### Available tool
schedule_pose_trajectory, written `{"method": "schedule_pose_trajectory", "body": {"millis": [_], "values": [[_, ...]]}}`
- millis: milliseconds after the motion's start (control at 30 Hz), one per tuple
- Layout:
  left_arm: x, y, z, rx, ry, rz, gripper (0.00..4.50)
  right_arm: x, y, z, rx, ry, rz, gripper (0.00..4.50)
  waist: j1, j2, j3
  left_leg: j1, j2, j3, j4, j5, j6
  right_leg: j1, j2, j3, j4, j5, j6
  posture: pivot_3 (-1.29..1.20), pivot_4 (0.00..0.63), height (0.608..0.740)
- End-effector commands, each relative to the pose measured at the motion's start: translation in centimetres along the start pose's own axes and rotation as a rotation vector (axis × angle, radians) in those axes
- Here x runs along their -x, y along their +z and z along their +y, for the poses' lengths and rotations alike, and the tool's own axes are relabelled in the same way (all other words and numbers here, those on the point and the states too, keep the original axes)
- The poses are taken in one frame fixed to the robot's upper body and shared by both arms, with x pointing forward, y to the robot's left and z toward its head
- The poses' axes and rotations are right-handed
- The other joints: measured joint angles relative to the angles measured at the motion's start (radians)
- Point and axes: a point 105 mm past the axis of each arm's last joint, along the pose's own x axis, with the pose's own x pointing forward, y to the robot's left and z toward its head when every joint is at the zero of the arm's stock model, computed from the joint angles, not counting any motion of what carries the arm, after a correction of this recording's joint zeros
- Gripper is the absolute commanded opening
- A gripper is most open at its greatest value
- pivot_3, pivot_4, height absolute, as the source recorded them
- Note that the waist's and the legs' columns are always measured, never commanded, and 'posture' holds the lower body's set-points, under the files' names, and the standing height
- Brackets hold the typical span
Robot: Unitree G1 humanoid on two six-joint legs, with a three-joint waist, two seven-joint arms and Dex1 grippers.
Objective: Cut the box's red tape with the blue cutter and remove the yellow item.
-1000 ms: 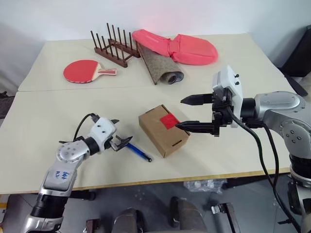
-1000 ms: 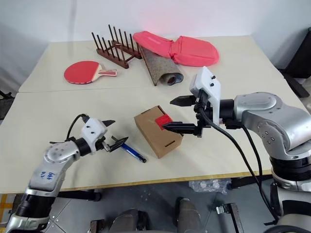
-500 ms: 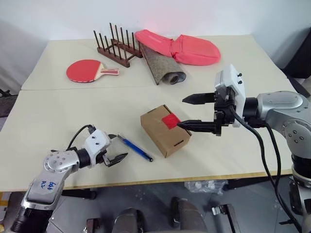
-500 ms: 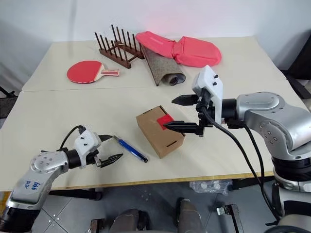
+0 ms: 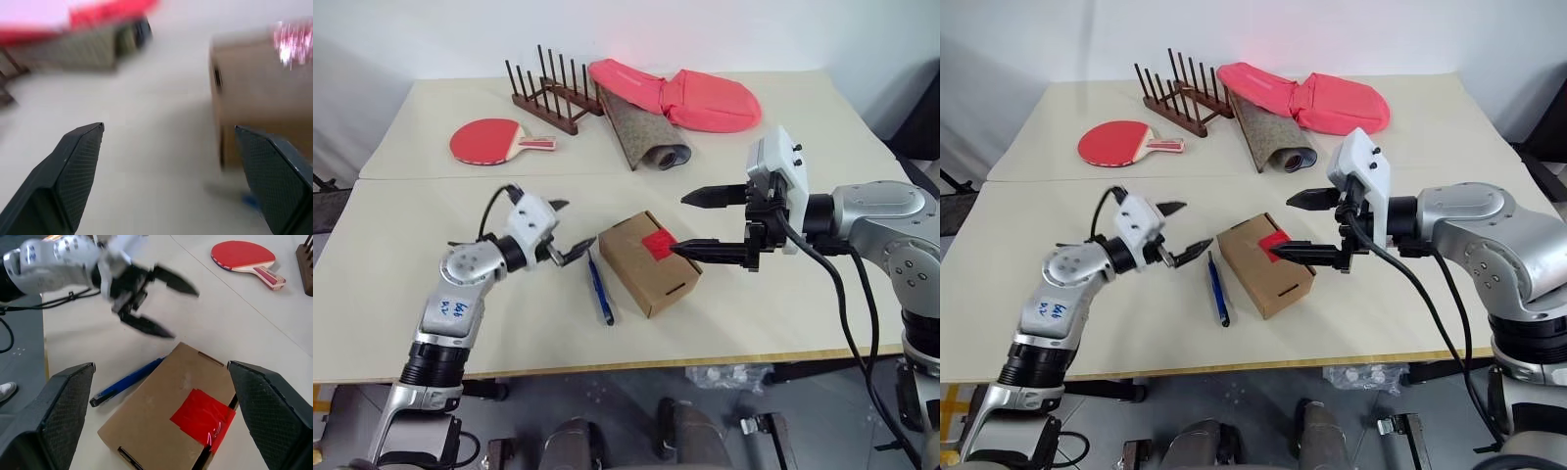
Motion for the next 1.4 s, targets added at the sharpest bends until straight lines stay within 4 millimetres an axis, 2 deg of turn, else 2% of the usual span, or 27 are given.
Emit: {"method": "schedule_pose_trajectory", "body": {"millis": [33,200,333,500,700,800,1000,1233,1400], "values": [[0.8,0.6,0.4,-0.012,0.005,-0.002,4.48,0.5,0.9,0.1,0.042,-0.013,-0.018,4.5,0.001,0.0,0.0,0.0,0.0,0.0,0.0,0.0,0.0,0.0,0.0,0.0,0.0,0.0,0.0,0.0,0.15,0.74],[3.4,-0.9,0.7,-0.002,-0.012,0.097,4.48,0.5,0.9,0.1,0.041,-0.017,-0.019,4.5,-0.003,0.0,0.0,0.0,0.001,0.0,0.002,0.0,0.0,0.0,0.0,0.001,0.0,0.0,0.0,0.0,0.15,0.74],[4.5,-3.0,-0.6,-0.034,-0.109,0.206,4.48,0.5,0.9,0.1,0.038,-0.013,-0.018,4.5,-0.007,0.0,0.0,0.0,0.001,0.0,0.002,0.0,0.0,0.0,0.0,0.0,0.0,0.0,0.0,0.0,0.15,0.74],[3.5,-3.5,-0.9,-0.089,-0.153,0.204,4.48,0.3,1.0,0.0,0.044,-0.01,-0.02,4.5,0.005,0.0,0.0,-0.001,0.001,0.001,0.003,0.0,0.0,0.0,0.0,0.0,0.0,0.0,0.0,0.0,0.15,0.74],[1.9,-4.2,-1.6,-0.213,-0.292,0.195,4.48,0.4,1.1,0.0,0.046,-0.011,-0.018,4.5,0.003,0.0,0.0,-0.001,0.001,0.002,0.003,-0.001,0.0,0.0,0.0,-0.001,0.0,0.0,0.0,0.0,0.15,0.74],[1.1,-4.8,-2.9,-0.27,-0.404,0.187,4.48,0.5,1.0,0.1,0.046,-0.016,-0.015,4.5,0.002,0.0,0.0,-0.001,0.001,0.003,0.003,-0.001,0.0,0.0,0.0,-0.001,0.0,0.0,-0.001,0.0,0.15,0.74],[0.3,-5.2,-3.5,-0.331,-0.492,0.166,4.48,0.8,1.0,0.2,0.047,-0.029,-0.011,4.5,0.002,0.0,0.0,-0.002,0.001,0.003,0.004,-0.001,0.0,0.0,0.0,-0.001,0.0,0.0,0.0,0.0,0.15,0.74],[-0.3,-5.8,-2.8,-0.441,-0.572,0.177,4.48,1.1,0.9,0.4,0.043,-0.046,-0.007,4.5,0.002,0.0,0.0,-0.003,0.001,0.001,0.008,-0.002,0.002,0.001,0.0,-0.002,0.001,0.0,0.0,0.0,0.15,0.74],[-2.3,-4.5,-2.4,-0.45,-0.526,0.114,4.48,1.0,0.8,0.4,0.044,-0.049,-0.009,4.5,0.007,0.0,0.0,-0.002,0.001,0.001,0.01,-0.002,0.002,0.002,-0.001,-0.001,0.003,0.0,-0.001,0.0,0.15,0.74]]}}
